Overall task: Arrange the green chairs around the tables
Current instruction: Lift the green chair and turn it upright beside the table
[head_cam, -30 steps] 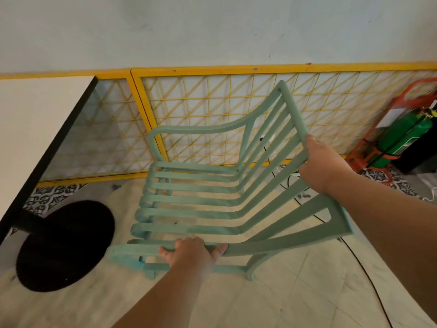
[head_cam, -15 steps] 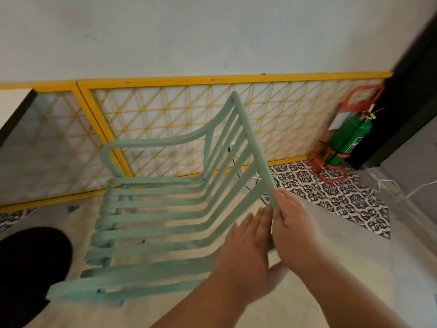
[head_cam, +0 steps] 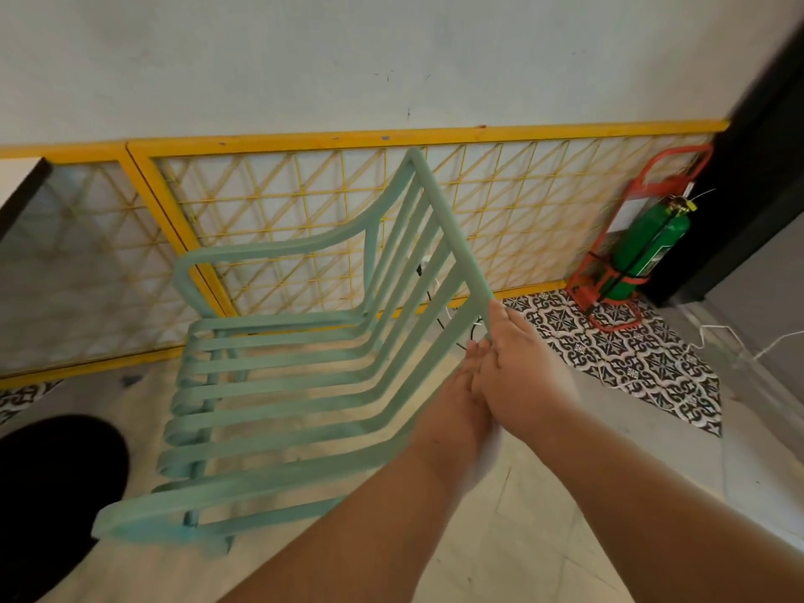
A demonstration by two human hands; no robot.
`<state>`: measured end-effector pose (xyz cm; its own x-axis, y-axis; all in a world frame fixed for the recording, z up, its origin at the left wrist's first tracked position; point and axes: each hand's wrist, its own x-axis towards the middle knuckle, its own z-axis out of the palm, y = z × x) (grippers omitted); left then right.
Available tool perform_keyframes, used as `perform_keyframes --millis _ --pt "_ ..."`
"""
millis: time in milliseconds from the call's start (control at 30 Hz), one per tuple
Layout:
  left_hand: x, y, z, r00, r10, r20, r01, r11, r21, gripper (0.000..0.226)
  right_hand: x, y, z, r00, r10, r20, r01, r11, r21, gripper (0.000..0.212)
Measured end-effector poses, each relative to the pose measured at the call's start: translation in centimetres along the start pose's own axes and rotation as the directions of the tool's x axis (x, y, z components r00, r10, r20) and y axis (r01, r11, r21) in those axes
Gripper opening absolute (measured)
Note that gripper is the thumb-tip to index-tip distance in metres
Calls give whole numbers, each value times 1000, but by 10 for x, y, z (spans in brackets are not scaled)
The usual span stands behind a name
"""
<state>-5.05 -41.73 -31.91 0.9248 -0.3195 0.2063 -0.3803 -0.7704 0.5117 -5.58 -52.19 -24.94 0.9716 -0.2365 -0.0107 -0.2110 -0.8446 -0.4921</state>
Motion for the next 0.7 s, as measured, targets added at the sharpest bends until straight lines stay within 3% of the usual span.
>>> perform_keyframes --millis 33,67,100,167,233,333,400,467,600,700 --pt "6 -1 4 998 65 19 -66 997 49 54 5 -1 -1 1000 -8 8 8 1000 -18 60" --pt "11 -3 7 964 156 216 -170 984 49 61 11 -2 -2 1000 -18 19 19 999 -33 61" --pt "14 -7 1 934 147 325 -171 984 46 70 17 -3 -3 999 -26 29 28 999 -40 61" --pt "10 -33 -16 932 52 360 -73 996 45 86 23 -7 -5 998 -17 58 20 999 -50 63" --pt "-4 -75 -26 941 -64 332 11 987 159 94 16 -9 -2 997 5 73 8 985 -173 67" --pt "-32 -144 -44 881 -292 371 182 935 305 98 -19 -10 26 977 -203 61 210 874 -439 72" --pt "-50 -180 -53 822 -412 392 250 881 402 97 -38 -13 54 939 -279 199 338 851 -403 78" --pt "-66 -200 -57 765 -498 409 311 841 443 92 -42 -11 81 913 -243 328 372 826 -423 79" --pt "-83 -219 -56 703 -558 441 353 812 465 64 -32 -6 116 887 -201 417 429 696 -576 66" --pt "-86 -223 -54 715 -540 445 341 824 452 46 -27 -1 134 895 -207 396 424 671 -608 40"
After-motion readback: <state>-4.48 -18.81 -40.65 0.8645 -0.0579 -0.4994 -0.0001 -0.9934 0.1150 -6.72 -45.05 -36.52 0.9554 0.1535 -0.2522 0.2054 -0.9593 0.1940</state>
